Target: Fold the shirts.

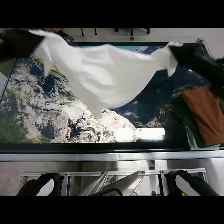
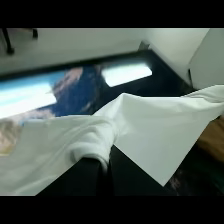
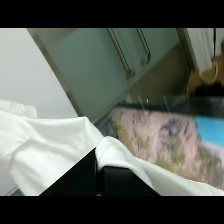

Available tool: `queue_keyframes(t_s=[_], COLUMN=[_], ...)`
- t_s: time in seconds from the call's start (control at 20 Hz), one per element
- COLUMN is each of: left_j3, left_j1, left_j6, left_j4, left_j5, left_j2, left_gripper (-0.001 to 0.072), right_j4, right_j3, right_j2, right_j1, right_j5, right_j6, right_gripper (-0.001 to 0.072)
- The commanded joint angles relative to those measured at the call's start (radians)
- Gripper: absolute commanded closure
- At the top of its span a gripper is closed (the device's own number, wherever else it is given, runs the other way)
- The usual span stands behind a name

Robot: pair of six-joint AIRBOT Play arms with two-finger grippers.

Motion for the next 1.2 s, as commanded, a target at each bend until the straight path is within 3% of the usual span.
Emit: queue_keyframes(t_s=[0.0, 0.15, 0.25, 0.4, 0.55, 0.75, 0.95, 1.15], left_j3=[0.119, 0.145, 0.109, -0.023, -0.182, -0.358, -0.358, -0.098], left_j1=[0.001, 0.001, 0.001, 0.001, 0.000, -0.030, -0.092, -0.089], left_j6=[-0.003, -0.064, -0.128, -0.141, -0.140, -0.111, -0.066, -0.116], left_j4=[0.004, 0.122, 0.238, 0.332, 0.334, 0.302, 0.303, 0.301], left_j5=[0.014, 0.074, 0.098, 0.116, 0.130, 0.201, 0.337, 0.237], left_j2=[0.211, 0.345, 0.411, 0.460, 0.388, 0.101, -0.357, -0.772], left_gripper=[0.0692, 0.0692, 0.0692, 0.0692, 0.0692, 0.0692, 0.0692, 0.0687], right_j4=[-0.100, -0.276, -0.334, -0.373, -0.375, -0.371, -0.372, -0.167], right_j3=[0.092, 0.114, 0.114, 0.114, 0.109, -0.011, -0.143, -0.102], right_j2=[0.223, 0.347, 0.369, 0.315, 0.174, -0.097, -0.458, -0.813], right_j1=[0.001, 0.001, 0.001, 0.001, 0.001, 0.007, 0.072, 0.120], right_j5=[-0.161, -0.315, -0.341, -0.310, -0.187, -0.102, -0.267, -0.367], right_j6=[-0.010, -0.001, 0.025, 0.076, 0.099, 0.154, 0.143, -0.020], right_gripper=[0.0688, 0.0690, 0.0690, 0.0691, 0.0692, 0.0692, 0.0691, 0.0677])
